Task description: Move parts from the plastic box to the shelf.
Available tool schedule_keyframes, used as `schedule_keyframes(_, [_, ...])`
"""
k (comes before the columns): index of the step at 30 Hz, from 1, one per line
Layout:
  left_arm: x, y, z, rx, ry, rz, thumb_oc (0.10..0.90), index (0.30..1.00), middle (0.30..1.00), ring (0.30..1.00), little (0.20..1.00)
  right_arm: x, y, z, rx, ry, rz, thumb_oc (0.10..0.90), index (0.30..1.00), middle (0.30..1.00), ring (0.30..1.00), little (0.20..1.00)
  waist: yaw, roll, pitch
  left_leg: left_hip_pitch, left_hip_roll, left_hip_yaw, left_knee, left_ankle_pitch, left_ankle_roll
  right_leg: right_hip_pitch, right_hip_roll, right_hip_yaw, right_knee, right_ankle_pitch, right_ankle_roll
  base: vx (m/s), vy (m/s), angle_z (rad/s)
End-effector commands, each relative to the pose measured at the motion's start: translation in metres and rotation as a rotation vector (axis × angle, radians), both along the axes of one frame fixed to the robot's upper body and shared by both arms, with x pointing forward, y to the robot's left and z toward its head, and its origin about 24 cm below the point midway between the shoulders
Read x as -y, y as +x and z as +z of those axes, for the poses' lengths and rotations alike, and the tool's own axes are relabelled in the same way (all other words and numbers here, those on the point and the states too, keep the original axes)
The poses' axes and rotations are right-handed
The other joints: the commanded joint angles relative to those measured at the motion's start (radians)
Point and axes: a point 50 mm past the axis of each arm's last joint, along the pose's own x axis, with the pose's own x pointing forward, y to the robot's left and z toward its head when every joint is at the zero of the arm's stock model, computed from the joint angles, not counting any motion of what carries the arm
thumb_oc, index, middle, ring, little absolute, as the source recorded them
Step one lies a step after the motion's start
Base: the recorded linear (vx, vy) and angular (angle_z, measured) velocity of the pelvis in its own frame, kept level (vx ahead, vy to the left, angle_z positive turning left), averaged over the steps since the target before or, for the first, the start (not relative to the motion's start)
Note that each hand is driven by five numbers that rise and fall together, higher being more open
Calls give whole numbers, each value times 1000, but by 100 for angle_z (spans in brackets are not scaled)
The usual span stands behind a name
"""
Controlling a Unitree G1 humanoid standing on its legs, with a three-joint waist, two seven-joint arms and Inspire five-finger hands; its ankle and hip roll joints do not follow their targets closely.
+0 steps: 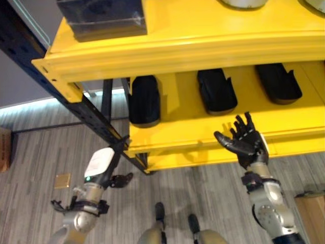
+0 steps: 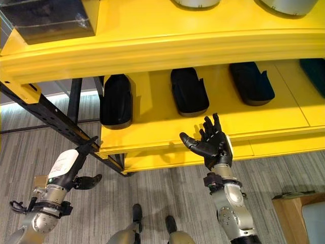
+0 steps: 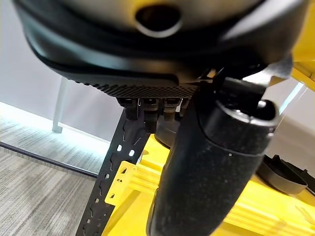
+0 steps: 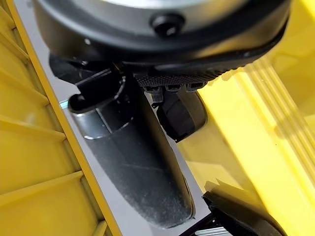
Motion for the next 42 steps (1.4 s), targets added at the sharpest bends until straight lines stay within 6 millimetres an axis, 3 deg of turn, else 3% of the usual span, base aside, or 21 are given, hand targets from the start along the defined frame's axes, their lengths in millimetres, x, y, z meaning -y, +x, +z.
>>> schedule_keyframes(1, [36, 24, 49, 302, -11, -201, 900, 1000, 1000, 1000, 1000, 3, -8, 59, 327, -48, 1, 900, 1000, 1000, 1000, 1000, -46, 11, -89, 63, 101, 18, -7, -33, -65, -156, 44, -43, 220, -153, -28, 6, 13, -3])
schedule_keyframes(21, [80, 24, 55, 254, -64, -469, 900, 1000, 1000, 1000, 1000, 9, -15, 67, 361, -75, -4, 900, 1000, 1000, 1000, 1000, -87, 17, -68, 59, 108, 52, -6, -29, -64, -186, 54, -4, 218, -133, -24, -7, 4, -8])
schedule_keyframes(35, [79, 25, 53, 247, -48, -459, 900, 1000, 1000, 1000, 1000, 9, -17, 67, 360, -76, -10, 900, 1000, 1000, 1000, 1000, -92, 24, -66, 57, 110, 57, -6, -29, -65, -186, 56, 3, 215, -131, -25, 0, -4, -4])
schedule_keyframes(42, [67, 25, 49, 253, -18, -387, 900, 1000, 1000, 1000, 1000, 11, -17, 67, 362, -84, -23, 900, 1000, 1000, 1000, 1000, -86, 22, -63, 51, 106, 54, -5, -30, -64, -190, 53, 0, 214, -129, -24, 0, 0, 0])
